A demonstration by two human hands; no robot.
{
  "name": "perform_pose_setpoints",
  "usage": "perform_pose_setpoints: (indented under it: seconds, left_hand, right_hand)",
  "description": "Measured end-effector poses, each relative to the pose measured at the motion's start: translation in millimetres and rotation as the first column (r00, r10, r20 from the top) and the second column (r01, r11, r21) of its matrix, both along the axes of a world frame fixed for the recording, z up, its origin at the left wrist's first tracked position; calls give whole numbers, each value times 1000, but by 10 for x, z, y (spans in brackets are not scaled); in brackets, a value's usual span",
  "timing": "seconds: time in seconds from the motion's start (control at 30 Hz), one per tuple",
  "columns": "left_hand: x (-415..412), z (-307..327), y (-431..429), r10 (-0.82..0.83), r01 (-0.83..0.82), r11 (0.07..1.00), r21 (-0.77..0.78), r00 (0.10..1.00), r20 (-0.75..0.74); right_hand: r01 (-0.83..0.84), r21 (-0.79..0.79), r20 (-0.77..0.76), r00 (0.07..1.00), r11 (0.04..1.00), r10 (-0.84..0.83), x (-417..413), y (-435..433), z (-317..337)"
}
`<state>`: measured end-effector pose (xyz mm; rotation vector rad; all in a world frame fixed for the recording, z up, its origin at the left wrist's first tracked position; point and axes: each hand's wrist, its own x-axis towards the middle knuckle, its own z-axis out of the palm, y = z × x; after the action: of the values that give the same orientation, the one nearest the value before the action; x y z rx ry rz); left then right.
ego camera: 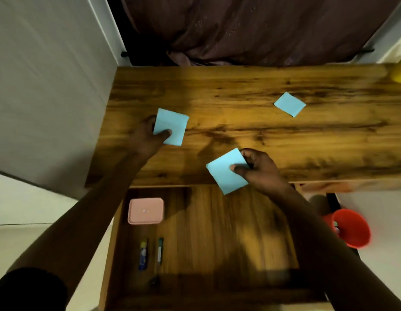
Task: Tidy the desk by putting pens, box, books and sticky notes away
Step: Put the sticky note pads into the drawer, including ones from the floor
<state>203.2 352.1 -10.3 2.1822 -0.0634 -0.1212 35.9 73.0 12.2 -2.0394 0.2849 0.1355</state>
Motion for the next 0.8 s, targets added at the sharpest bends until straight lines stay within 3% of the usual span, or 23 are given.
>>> perform_pose_setpoints:
  seconds: [0.1, 0.2, 0.37, 0.53, 0.8]
  left_hand:
    - [-516, 162, -106, -179, 181, 982, 47, 983, -44]
    - [-931, 230, -138, -338, 338, 941, -30, 928, -159]
    - [-1488, 88, -220, -456, 470, 883, -7, 853, -254]
    - [-2046, -235, -408, -534, 589, 798, 127, 789, -302]
    - [-2688, -824, -1056, -596, 701, 696, 153, 684, -420]
  right_hand:
    - [-21, -13, -40, 999, 1000, 21, -247, -59, 68]
    - [-76, -55, -74, 995, 996, 72, -479, -152, 140]
    - [-263, -148, -214, 950, 953, 229, -828, -376, 138]
    - [-520, -342, -409, 832, 782, 375, -1083, -637, -57]
    - [-721, -323, -593, 659, 613, 463, -1400, -850, -604]
